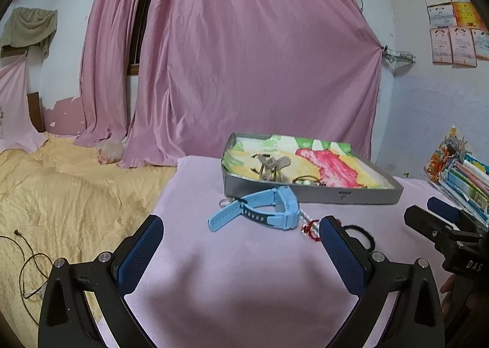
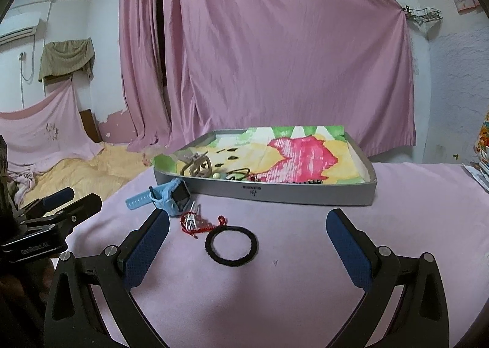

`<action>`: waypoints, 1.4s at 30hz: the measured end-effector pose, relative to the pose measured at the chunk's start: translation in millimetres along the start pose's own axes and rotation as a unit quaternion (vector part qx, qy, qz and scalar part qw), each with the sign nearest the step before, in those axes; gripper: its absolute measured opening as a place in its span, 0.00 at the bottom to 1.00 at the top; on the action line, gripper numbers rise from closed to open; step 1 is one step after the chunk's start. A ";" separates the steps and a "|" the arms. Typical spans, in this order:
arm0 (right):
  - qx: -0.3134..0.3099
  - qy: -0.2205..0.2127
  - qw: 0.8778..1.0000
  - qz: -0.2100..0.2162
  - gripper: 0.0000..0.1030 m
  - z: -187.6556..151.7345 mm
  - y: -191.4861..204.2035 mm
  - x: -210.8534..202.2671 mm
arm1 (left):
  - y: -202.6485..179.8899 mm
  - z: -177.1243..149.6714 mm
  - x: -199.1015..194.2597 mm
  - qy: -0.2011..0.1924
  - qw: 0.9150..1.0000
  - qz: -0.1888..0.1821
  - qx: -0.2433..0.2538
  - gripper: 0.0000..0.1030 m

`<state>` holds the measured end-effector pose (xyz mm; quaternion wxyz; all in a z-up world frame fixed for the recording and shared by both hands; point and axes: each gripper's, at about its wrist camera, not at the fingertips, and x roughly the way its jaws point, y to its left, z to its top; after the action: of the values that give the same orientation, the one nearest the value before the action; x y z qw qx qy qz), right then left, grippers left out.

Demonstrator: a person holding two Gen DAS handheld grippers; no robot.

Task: Organize jewelry
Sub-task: 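Grasp the blue watch with the left tool while the right tool grasps the black hair tie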

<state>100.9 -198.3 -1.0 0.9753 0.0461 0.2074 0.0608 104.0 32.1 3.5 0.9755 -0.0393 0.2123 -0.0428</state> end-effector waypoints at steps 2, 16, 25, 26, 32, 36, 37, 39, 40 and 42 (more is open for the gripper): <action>-0.001 0.007 1.000 -0.002 0.98 -0.3 0.5 2.8 | 1.6 -0.3 3.6 0.012 1.000 0.004 0.004 0.99; 0.004 0.095 0.995 -0.026 0.98 3.8 -5.0 37.6 | 16.2 11.4 38.0 0.088 0.996 0.009 0.016 0.99; 0.023 0.173 0.984 -0.025 0.98 2.3 -14.6 67.5 | 4.5 21.2 62.1 0.123 0.991 -0.030 0.032 0.99; 0.024 0.179 0.983 -0.023 0.95 2.2 -15.1 70.3 | 2.1 21.9 63.8 0.123 0.991 -0.035 0.034 0.99; 0.000 0.200 0.980 -0.023 0.69 4.0 -14.3 83.4 | -14.1 25.2 74.5 0.129 0.988 -0.071 0.042 0.99; -0.004 0.224 0.975 0.005 0.54 4.9 -10.6 94.0 | -23.4 27.9 80.7 0.141 0.984 -0.095 0.045 0.89; -0.008 0.224 0.974 0.008 0.53 5.6 -8.7 95.0 | -25.5 28.6 82.3 0.144 0.984 -0.098 0.045 0.87; -0.013 0.228 0.973 0.023 0.46 6.1 -5.9 97.0 | -29.7 30.1 85.6 0.145 0.983 -0.102 0.045 0.81; -0.015 0.230 0.973 0.024 0.45 6.6 -4.8 98.0 | -32.0 30.9 87.6 0.147 0.983 -0.104 0.045 0.78; -0.018 0.232 0.972 0.028 0.37 7.8 -4.7 99.5 | -35.2 31.7 91.2 0.152 0.982 -0.106 0.046 0.74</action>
<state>194.8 -189.7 -34.2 0.8991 0.0188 0.4255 0.1013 197.6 -10.1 -1.9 0.9226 -0.0099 0.3502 -0.1614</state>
